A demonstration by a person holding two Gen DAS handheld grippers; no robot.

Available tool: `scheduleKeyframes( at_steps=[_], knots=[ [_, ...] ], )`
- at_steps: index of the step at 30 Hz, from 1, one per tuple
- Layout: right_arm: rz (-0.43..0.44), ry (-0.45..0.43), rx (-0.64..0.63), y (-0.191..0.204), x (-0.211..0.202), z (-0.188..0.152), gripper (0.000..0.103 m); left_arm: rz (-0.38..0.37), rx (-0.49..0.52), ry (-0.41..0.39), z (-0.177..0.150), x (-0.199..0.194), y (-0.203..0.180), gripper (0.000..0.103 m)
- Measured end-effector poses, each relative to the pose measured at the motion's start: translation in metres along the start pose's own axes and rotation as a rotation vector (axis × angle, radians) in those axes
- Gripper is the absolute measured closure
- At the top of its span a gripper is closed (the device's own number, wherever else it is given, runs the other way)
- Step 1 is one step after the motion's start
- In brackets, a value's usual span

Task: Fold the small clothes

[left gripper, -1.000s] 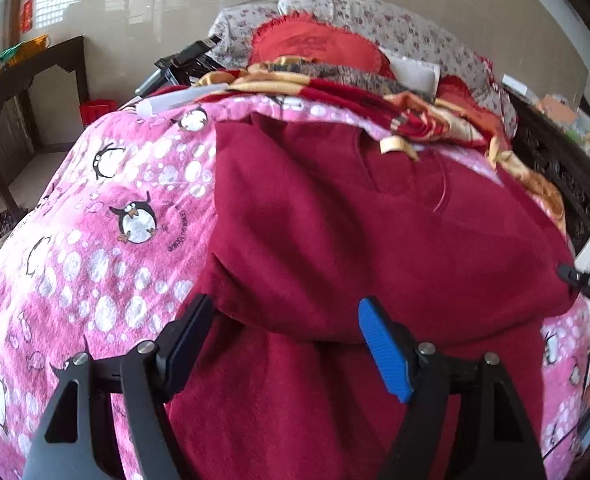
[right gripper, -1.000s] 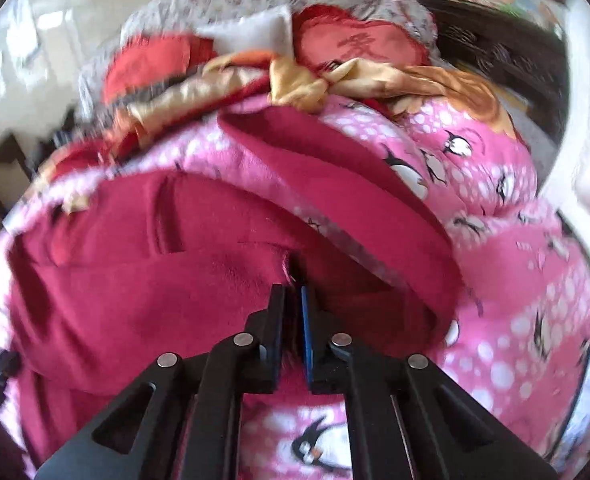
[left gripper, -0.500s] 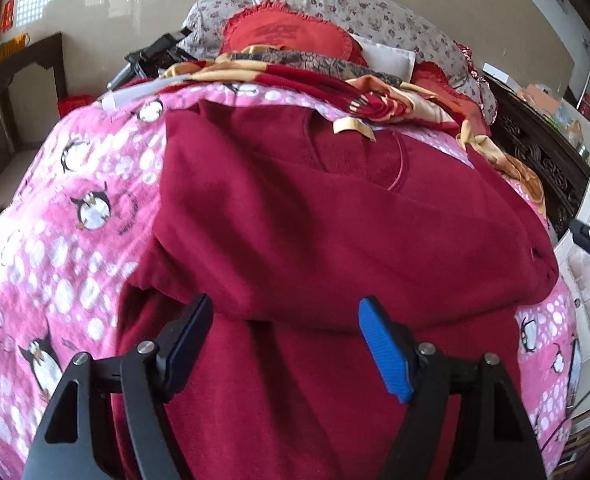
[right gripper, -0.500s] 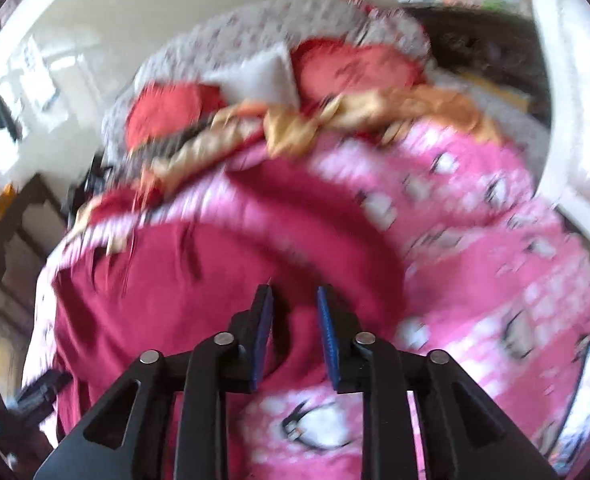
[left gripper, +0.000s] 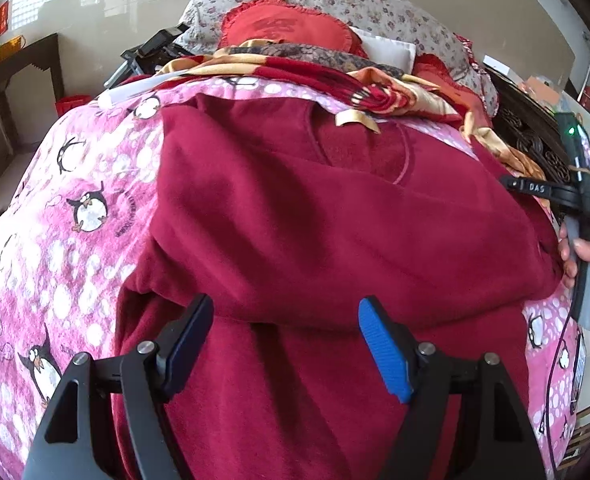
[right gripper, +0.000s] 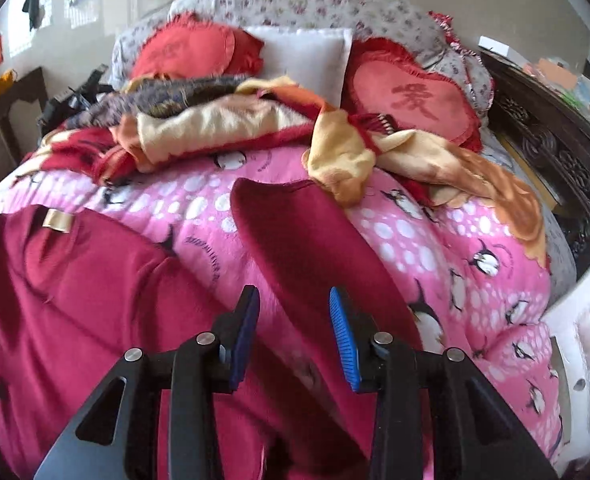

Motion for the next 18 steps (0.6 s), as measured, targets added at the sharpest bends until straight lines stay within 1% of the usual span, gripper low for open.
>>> scheduleKeyframes(
  at_steps=[2, 4, 5, 7, 9, 11, 14, 15, 16, 17, 18],
  knots=[
    [-0.021, 0.011, 0.006, -0.003, 0.01, 0.001, 0.087, 0.002, -0.008, 0.005, -0.001, 0.002, 0.004, 0.024],
    [-0.022, 0.042, 0.05, -0.01, 0.017, 0.001, 0.101, 0.0, -0.011, 0.013, -0.002, 0.004, 0.005, 0.024],
    [0.015, 0.061, 0.092, -0.013, 0.017, 0.001, 0.103, -0.001, -0.01, 0.015, -0.003, 0.004, 0.006, 0.024],
    [0.119, 0.071, 0.193, -0.021, 0.004, 0.003, 0.103, 0.001, -0.003, 0.01, -0.003, 0.002, 0.006, 0.024],
    [0.21, 0.054, 0.248, -0.028, -0.018, 0.007, 0.103, 0.004, 0.001, 0.001, -0.004, -0.002, 0.006, 0.024],
    [0.322, 0.031, 0.284, -0.034, -0.05, 0.012, 0.103, 0.004, -0.003, -0.006, -0.004, -0.007, 0.007, 0.024],
    [0.493, -0.026, 0.298, -0.041, -0.113, 0.022, 0.103, 0.003, -0.012, -0.018, -0.002, -0.015, 0.007, 0.024],
    [0.571, -0.055, 0.291, -0.043, -0.143, 0.025, 0.103, 0.003, -0.013, -0.025, -0.001, -0.018, 0.006, 0.024],
    [0.612, -0.067, 0.284, -0.041, -0.158, 0.029, 0.103, 0.001, -0.011, -0.031, 0.0, -0.022, 0.005, 0.024],
    [0.677, -0.082, 0.274, -0.039, -0.181, 0.03, 0.103, 0.001, -0.008, -0.039, 0.002, -0.026, 0.003, 0.024],
    [0.725, -0.088, 0.262, -0.035, -0.198, 0.03, 0.103, 0.002, -0.004, -0.047, 0.003, -0.031, 0.002, 0.024]
  ],
)
Point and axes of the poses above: each gripper's, at about its wrist camera, not at the fingertips, and x roughly the way its jaws point, y to its left, z to its top, the point moved 7 cm from there along x, roughly the way its jaws point, and after that the axes turned 13 degrees about x, right-handed, at the moved point
